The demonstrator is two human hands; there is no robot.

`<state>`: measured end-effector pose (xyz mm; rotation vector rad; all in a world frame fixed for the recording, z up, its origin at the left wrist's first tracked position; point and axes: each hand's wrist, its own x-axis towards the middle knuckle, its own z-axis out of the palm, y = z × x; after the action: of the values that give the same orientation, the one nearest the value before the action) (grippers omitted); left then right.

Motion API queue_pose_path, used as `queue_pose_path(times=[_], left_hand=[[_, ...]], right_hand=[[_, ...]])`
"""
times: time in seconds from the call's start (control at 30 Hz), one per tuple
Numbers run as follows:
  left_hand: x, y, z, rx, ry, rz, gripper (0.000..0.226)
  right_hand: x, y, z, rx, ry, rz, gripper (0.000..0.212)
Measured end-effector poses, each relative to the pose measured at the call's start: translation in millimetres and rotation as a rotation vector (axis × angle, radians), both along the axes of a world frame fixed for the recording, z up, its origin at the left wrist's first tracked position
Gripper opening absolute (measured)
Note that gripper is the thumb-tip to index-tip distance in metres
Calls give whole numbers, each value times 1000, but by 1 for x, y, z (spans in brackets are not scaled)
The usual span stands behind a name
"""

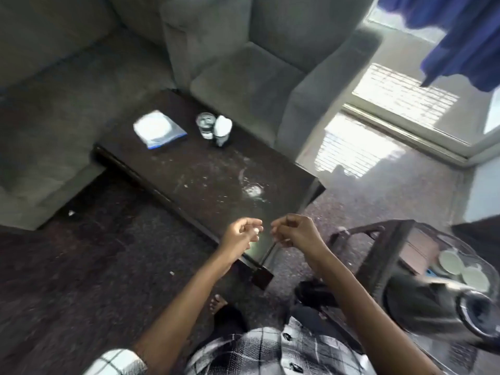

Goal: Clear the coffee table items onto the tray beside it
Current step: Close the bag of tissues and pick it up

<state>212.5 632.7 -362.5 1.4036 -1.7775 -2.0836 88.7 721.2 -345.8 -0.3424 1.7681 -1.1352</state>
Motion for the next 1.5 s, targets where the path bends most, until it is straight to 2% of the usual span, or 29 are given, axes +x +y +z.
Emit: queue_pose_path(times=[0.27,0.53,0.83,0.97,1.07,1.2,1.5], left_hand=[[102,-87,10,-55,49,225,24],[152,-165,-4,-5,76,373,22],[157,-326,-17,86,-1,450,20],[150,-408,-8,53,-23,448,20],[148,-456,-5,28,-45,470,18],[146,-509,-9,44,-63,455,21],[141,-620,-32,82,-129,272,20]], right_hand=[[77,-103,13,-38,11,237,21],[107,-208,-14,38,-37,307,21],[101,-379,-52,17,-100,79,20],[92,-461,-65,46,-141,88,19],[90,-509,-79,126,-151,112,16],[86,-559,-110,243,-267,41,15],[85,-635,-184,411,-313,-273,22]])
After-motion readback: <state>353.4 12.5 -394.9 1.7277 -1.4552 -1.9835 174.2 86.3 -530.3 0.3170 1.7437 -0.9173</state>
